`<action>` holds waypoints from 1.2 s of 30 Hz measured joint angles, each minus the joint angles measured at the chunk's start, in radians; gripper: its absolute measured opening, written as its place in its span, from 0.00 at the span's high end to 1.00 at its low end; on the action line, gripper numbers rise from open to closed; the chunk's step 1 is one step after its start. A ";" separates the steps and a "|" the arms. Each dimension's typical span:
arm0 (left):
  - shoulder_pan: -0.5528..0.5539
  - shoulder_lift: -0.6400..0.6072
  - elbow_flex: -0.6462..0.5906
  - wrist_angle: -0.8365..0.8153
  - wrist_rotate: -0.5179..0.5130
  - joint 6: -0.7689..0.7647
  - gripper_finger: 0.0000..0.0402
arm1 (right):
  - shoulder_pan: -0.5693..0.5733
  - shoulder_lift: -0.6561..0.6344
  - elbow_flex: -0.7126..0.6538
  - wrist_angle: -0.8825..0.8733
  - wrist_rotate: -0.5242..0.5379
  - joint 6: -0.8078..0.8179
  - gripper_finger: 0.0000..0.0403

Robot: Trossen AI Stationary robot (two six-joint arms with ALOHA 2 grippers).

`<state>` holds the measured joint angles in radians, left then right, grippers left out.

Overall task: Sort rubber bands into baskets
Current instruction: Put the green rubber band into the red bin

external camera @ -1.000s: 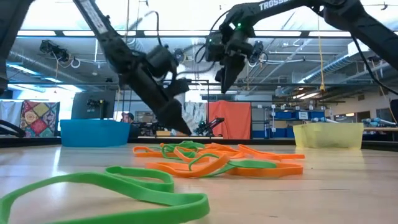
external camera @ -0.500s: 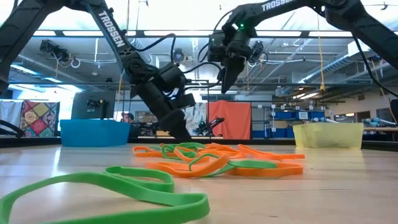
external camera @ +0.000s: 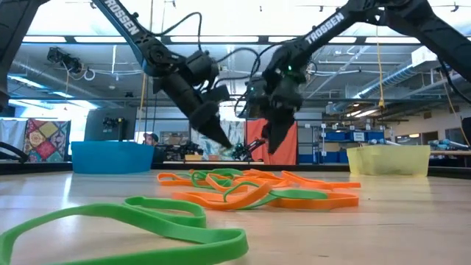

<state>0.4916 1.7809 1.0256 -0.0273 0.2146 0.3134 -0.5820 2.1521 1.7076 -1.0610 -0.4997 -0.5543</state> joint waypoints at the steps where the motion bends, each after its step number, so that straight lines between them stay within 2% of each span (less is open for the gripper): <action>1: -0.003 -0.010 0.000 0.002 0.000 0.000 0.99 | 0.004 0.000 -0.033 0.073 -0.018 0.024 0.59; 6: -0.023 -0.049 0.000 0.006 0.005 -0.003 0.99 | -0.003 -0.002 -0.153 0.474 -0.136 0.225 0.60; 9: -0.032 -0.060 0.001 0.008 0.002 -0.006 1.00 | 0.008 -0.002 -0.191 0.599 -0.165 0.279 0.60; 15: -0.036 -0.065 0.001 -0.011 -0.064 -0.011 0.99 | 0.026 -0.033 -0.235 0.629 -0.228 0.290 0.60; 25: -0.036 -0.065 0.001 0.026 -0.065 -0.038 0.99 | 0.032 -0.120 -0.300 0.757 -0.203 0.376 0.61; 29: -0.036 -0.065 0.001 0.027 -0.063 -0.052 0.99 | 0.045 -0.127 -0.301 0.758 -0.155 0.393 0.67; 36: -0.053 -0.067 0.001 0.019 -0.064 -0.060 0.99 | 0.046 -0.127 -0.301 0.746 -0.099 0.410 0.83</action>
<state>0.4390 1.7137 1.0264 -0.0080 0.1504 0.2535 -0.5358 2.0247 1.4071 -0.3153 -0.5987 -0.1443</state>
